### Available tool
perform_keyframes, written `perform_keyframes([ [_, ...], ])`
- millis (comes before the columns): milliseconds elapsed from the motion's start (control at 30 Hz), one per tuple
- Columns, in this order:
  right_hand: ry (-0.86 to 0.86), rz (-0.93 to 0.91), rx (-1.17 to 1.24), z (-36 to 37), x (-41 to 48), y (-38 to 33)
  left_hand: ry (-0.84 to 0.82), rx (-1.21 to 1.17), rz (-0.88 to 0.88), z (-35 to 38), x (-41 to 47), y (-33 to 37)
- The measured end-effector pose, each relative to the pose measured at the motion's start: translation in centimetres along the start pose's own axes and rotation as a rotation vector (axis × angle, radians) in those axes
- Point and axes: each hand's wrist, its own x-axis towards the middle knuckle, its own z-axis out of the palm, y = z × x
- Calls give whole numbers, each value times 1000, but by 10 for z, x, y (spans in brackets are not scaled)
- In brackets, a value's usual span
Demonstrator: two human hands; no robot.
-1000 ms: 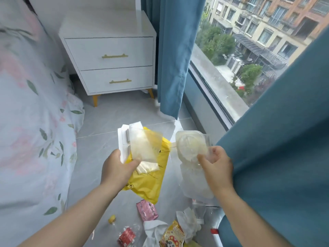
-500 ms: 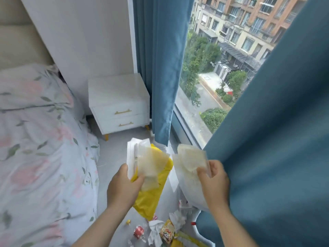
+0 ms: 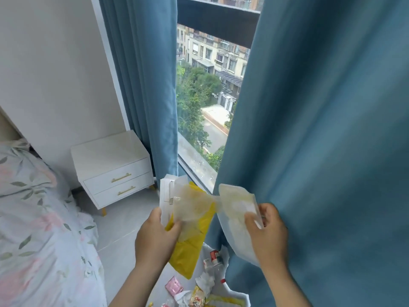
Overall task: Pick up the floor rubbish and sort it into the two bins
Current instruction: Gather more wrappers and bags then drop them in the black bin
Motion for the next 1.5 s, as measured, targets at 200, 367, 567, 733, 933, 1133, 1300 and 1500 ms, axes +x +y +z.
perform_keyframes([
  [200,34,-7,7,-40,0,8,14,51,106,13,-18,38],
  [367,55,22,19,-59,0,17,-22,47,157,28,-27,53],
  [567,175,79,-33,-76,1,22,-119,53,276,48,-18,75],
  [733,344,168,-67,-78,-6,16,-293,39,423,58,1,94],
  [933,595,296,-136,-85,-42,13,-531,52,651,68,3,108],
  [1133,800,437,-190,-103,-95,23,-737,85,817,90,-26,117],
  [1300,959,549,-211,-127,-145,37,-873,83,932,110,-70,126],
  [1500,1160,648,-178,-154,-213,53,-1027,126,1098,129,-144,127],
])
